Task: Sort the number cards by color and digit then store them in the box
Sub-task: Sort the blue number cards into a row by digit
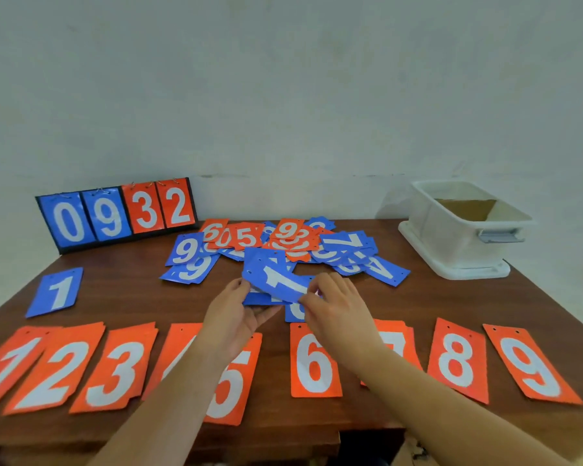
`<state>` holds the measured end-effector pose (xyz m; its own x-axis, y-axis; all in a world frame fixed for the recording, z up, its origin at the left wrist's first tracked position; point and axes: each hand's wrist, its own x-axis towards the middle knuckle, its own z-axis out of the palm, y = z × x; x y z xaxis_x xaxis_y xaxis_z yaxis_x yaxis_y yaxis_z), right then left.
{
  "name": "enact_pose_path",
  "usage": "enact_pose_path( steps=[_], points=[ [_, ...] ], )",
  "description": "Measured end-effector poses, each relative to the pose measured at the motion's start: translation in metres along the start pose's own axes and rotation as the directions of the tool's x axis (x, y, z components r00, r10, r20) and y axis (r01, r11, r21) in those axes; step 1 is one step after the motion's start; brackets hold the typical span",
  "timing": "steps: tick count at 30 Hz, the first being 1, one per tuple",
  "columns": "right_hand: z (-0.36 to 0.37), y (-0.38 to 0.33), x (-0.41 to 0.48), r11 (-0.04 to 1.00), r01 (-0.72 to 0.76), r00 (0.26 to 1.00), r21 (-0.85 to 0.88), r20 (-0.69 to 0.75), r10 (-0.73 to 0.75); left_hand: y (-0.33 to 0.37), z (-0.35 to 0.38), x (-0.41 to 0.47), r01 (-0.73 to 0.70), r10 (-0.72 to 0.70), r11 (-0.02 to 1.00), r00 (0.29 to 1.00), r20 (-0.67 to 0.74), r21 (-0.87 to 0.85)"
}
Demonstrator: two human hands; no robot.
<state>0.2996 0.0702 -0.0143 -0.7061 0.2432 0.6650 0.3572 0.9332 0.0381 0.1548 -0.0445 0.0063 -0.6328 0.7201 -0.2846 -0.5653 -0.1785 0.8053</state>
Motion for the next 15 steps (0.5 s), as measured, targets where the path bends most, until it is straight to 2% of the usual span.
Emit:
enact_pose_path(
  steps=[3,7,9,11,13,15],
  points=[
    [-0.001,-0.020,-0.006,1.000,0.011,1.000,0.013,0.024,-0.011,0.004,-0.013,-0.014,0.006,-0.004,0.998,1.000,0.019,-0.057],
    [-0.003,-0.037,-0.007,1.000,0.016,0.999,0.023,0.030,-0.016,0.013,-0.032,-0.027,0.036,-0.032,0.998,0.997,0.076,-0.048],
    [-0.004,-0.043,-0.005,0.998,0.041,0.999,0.047,0.025,-0.042,0.014,-0.038,-0.031,0.010,-0.009,1.000,0.997,0.074,-0.010],
    [-0.007,-0.051,-0.003,0.993,0.054,0.996,0.108,0.070,-0.062,0.015,-0.044,-0.032,-0.027,0.025,0.995,0.999,0.025,0.099],
    [-0.013,-0.059,0.002,0.979,-0.032,0.991,0.200,0.134,0.005,0.016,-0.052,-0.031,-0.044,0.043,0.980,0.999,0.007,0.194],
    [-0.017,-0.065,0.014,0.910,-0.267,0.958,0.317,0.193,0.213,0.018,-0.061,-0.031,-0.065,0.059,0.967,0.998,0.035,0.246]
  ],
)
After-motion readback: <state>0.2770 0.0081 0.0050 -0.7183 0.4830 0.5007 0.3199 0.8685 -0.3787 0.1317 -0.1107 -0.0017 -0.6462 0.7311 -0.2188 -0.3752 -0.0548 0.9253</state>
